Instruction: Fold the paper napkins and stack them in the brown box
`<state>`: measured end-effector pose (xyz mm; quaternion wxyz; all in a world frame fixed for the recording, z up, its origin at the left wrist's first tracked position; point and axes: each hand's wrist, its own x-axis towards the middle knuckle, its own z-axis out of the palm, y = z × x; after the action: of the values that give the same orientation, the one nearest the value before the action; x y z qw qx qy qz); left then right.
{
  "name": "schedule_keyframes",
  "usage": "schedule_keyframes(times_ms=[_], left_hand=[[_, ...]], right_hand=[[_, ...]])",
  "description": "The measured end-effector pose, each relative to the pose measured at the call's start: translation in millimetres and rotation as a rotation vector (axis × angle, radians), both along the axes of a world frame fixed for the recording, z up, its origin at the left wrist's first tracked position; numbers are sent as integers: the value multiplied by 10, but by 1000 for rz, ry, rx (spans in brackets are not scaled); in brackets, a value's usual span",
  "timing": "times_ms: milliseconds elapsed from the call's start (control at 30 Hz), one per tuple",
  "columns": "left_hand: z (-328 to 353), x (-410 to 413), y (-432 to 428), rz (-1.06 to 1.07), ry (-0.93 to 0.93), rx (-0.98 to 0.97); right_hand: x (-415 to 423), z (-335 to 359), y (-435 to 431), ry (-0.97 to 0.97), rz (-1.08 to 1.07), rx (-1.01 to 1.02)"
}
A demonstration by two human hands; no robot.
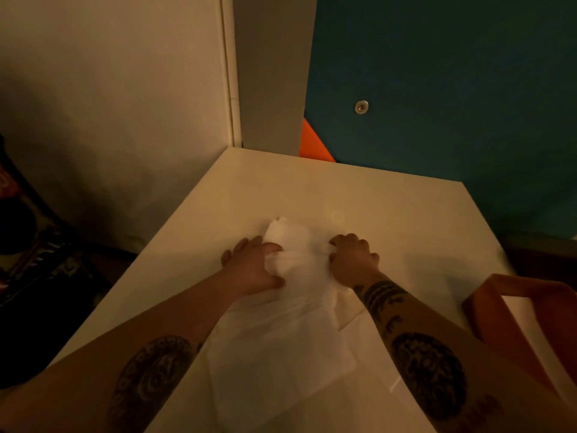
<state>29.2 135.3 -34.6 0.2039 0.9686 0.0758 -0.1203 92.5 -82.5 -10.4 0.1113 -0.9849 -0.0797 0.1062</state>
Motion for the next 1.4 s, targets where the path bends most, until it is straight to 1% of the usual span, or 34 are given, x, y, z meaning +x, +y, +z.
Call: schedule_keyframes(times_ms=[100,200,333,433,567,667,767,933,1000,1067,1133,1233,1267,1300,1333,1367,1400], left_hand=[[3,25,-94,-39,-14,3],[45,38,-195,-57,16,-8],[134,46,-299,-15,43,-49],[171,35,-393,14,-34,-76],[187,19,-660,-32,-149,-92],[174,-24,-910,-119,-196,-78],[119,-110,-1139,-187,-176,-53],[95,-214,-1342,-164,-201,-43],[75,-247,-1362,-151,-243,-70],[77,-247,-1365,-129,-334,-171],[151,-272,-1404,-36,-377,-396],[358,-348,-1520,196,-250,-954],[402,-370,-1548,246,-189,-1124],[424,-399,-1556,274,-136,-1245],[433,-434,-1557,281,-94,-1308],[436,-474,-1541,274,-75,-1325],[421,-508,-1516,258,-70,-1302]], right_hand=[[3,16,-112,-2,-35,-17],[-4,40,-242,1,-64,-16],[-76,97,-375,-37,-91,34],[-204,92,-543,-33,-135,51],[-398,54,-782,47,-202,62],[-543,74,-926,105,-150,15],[-709,89,-1079,143,-61,-69],[-903,-3,-1195,108,-3,-83],[-959,-29,-1235,100,-30,-7],[-1005,35,-1285,83,-77,187],[-1026,150,-1343,46,-115,383],[-1050,355,-1329,-13,-196,665],[-1052,415,-1294,0,-232,779],[-1055,458,-1246,39,-260,895],[-1060,488,-1191,90,-277,1006],[-1061,516,-1118,131,-278,1091],[-1064,528,-1047,151,-272,1137]])
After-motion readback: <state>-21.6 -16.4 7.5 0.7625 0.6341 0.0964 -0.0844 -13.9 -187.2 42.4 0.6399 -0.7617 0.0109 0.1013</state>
